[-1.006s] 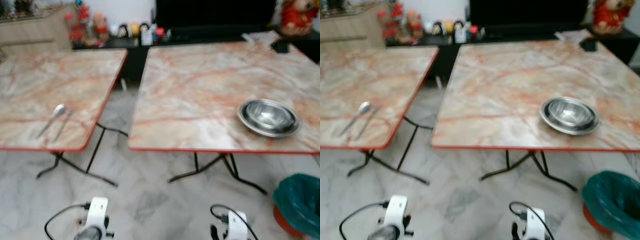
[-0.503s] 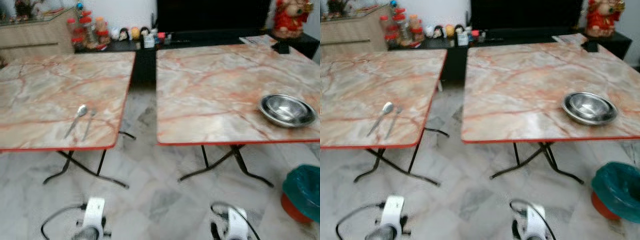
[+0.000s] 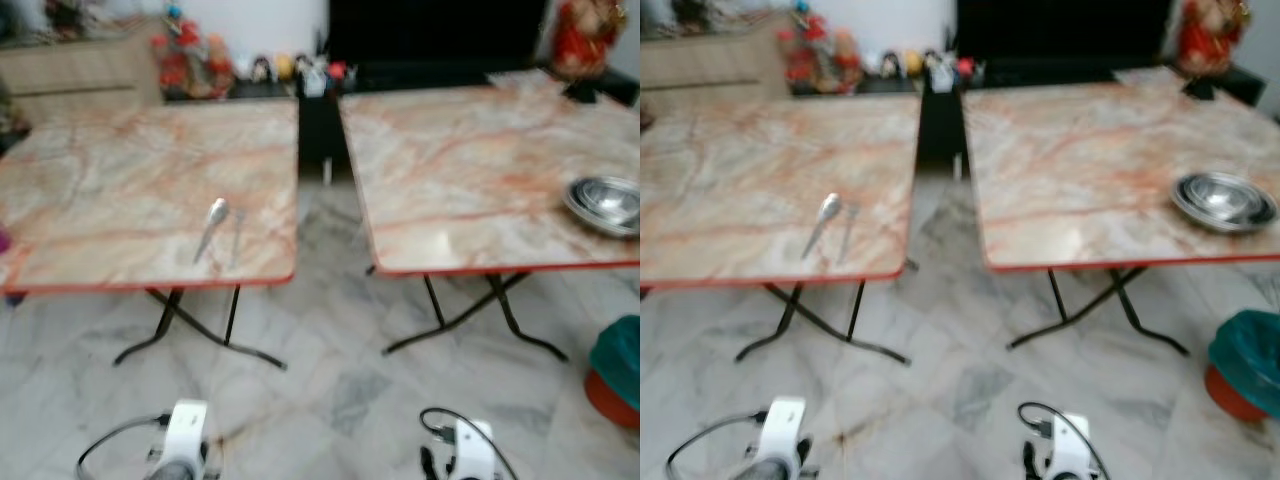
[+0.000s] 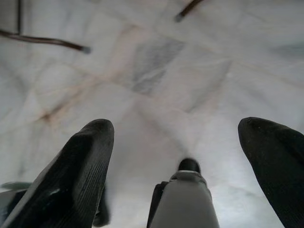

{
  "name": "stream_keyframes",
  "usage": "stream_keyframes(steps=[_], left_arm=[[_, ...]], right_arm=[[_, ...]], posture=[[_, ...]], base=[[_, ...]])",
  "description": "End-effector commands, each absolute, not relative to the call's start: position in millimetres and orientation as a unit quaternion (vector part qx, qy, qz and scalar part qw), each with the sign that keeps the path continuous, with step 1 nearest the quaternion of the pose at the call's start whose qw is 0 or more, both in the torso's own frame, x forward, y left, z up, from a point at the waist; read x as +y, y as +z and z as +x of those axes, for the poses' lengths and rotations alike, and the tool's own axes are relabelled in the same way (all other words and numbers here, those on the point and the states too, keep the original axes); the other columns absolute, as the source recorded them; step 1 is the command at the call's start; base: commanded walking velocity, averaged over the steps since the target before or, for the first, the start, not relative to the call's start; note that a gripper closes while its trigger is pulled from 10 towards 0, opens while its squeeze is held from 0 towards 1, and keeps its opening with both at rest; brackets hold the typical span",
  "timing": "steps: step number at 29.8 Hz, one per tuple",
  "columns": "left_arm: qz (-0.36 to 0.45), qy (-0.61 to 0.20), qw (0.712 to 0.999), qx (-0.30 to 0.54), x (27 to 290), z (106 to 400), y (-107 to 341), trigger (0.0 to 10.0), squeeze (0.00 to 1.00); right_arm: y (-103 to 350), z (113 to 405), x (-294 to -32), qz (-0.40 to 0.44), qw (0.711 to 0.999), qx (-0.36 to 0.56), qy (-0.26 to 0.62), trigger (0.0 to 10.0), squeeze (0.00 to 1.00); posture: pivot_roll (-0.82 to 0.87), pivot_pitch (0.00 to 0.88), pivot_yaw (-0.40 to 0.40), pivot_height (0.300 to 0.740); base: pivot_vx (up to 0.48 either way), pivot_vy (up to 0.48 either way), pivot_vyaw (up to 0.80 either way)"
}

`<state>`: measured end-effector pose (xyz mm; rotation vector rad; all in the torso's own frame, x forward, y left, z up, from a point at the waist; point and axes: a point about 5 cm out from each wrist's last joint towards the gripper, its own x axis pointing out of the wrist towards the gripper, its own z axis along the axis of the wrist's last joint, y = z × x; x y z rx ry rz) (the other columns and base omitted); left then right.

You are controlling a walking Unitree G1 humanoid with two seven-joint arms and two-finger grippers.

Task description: Setting the table

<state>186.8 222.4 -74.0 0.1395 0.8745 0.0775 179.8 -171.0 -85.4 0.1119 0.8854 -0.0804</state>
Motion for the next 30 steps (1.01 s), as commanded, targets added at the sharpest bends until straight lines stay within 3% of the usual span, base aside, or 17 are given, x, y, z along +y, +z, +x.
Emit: stream_keyframes(steps=[1,30], left_arm=[[0.064,0.031,0.906,0.417,215.7,193.6,-72.1,10.0,0.0],[0.059,0.047,0.907,0.414,221.5,195.5,-70.0,10.0,0.0]], right_arm=[[-85.1,178.2,-182.0,0.045,0.901,0.429,-0.05,10.0,0.0],[-82.3,184.1,-182.0,0.053,0.904,0.421,-0.057,10.0,0.0]], posture=[[0.02,0.0,0.032,0.707],[0.02,0.0,0.036,0.707]], base=[[0.0,0.368,0.0],[0.0,0.368,0.0]])
